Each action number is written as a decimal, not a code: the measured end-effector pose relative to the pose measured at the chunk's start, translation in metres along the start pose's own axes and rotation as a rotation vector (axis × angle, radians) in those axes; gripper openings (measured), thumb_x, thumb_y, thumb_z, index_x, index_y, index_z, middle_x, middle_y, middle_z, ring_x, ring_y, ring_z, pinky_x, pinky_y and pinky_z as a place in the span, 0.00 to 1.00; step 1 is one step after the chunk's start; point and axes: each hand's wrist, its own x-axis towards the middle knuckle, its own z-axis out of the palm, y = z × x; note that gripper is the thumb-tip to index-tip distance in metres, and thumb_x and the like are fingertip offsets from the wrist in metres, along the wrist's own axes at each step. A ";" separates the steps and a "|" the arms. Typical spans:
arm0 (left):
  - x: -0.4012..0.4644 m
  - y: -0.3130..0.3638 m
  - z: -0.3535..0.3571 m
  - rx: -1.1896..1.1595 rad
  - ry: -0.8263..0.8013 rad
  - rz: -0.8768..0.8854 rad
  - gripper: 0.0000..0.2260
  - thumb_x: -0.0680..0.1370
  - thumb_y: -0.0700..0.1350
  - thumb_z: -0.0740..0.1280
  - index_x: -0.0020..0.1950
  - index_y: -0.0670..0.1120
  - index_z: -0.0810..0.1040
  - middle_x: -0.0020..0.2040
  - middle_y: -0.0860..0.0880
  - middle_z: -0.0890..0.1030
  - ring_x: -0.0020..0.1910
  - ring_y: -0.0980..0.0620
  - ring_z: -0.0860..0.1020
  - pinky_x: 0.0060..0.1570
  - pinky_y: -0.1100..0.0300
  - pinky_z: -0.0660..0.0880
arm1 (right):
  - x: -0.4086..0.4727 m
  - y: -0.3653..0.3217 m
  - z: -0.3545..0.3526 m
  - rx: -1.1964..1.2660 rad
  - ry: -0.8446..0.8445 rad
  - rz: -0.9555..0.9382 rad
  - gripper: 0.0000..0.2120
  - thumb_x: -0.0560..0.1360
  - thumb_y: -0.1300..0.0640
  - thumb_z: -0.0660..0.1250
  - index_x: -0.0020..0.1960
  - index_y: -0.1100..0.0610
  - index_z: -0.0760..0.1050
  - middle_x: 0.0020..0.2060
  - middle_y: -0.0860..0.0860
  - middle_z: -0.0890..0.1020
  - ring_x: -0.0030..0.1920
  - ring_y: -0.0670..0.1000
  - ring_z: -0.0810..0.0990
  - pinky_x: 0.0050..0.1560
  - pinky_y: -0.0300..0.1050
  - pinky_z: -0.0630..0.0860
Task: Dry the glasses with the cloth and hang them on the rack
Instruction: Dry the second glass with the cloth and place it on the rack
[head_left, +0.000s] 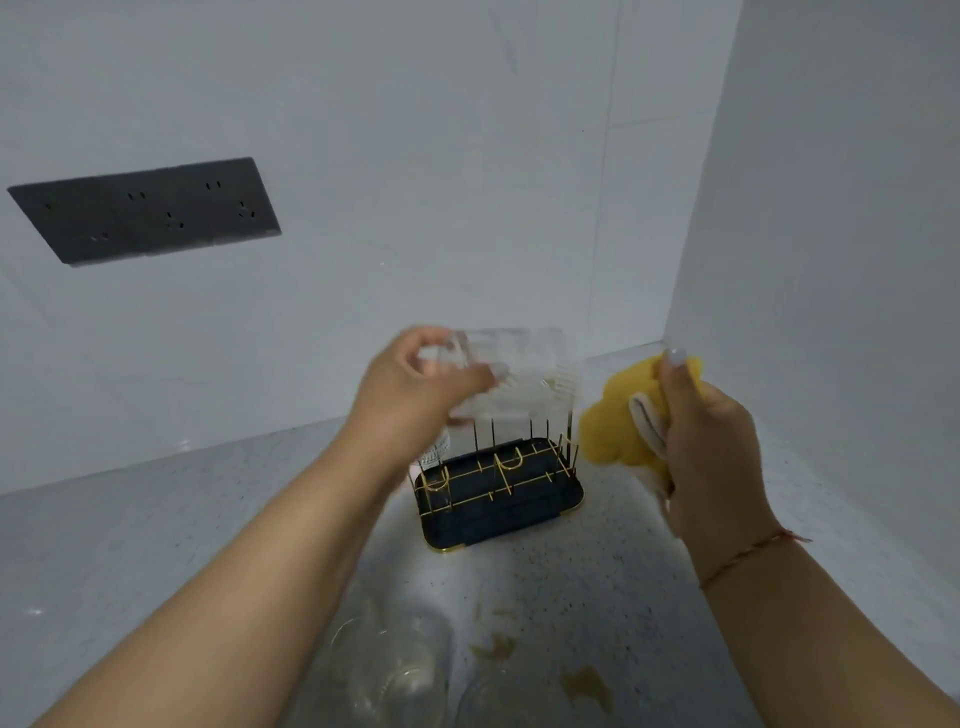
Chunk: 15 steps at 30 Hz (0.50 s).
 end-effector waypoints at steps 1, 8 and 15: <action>0.013 0.006 -0.005 0.074 0.059 0.055 0.19 0.67 0.46 0.80 0.54 0.48 0.77 0.47 0.44 0.81 0.43 0.45 0.84 0.41 0.50 0.83 | 0.004 0.001 -0.003 0.020 -0.006 0.007 0.25 0.73 0.36 0.60 0.40 0.59 0.72 0.32 0.57 0.69 0.34 0.53 0.73 0.39 0.55 0.76; 0.101 0.018 -0.008 0.703 0.285 0.255 0.25 0.70 0.61 0.73 0.60 0.48 0.77 0.54 0.50 0.81 0.52 0.48 0.78 0.47 0.58 0.71 | 0.010 0.016 -0.009 0.134 -0.066 0.120 0.36 0.63 0.25 0.61 0.30 0.61 0.66 0.24 0.54 0.67 0.30 0.56 0.68 0.43 0.62 0.77; 0.151 -0.012 0.024 1.178 0.120 0.149 0.28 0.70 0.68 0.67 0.60 0.48 0.75 0.51 0.49 0.79 0.50 0.46 0.76 0.43 0.57 0.68 | 0.020 0.034 -0.014 0.148 -0.092 0.123 0.28 0.73 0.34 0.58 0.22 0.51 0.69 0.19 0.45 0.68 0.24 0.48 0.71 0.47 0.74 0.75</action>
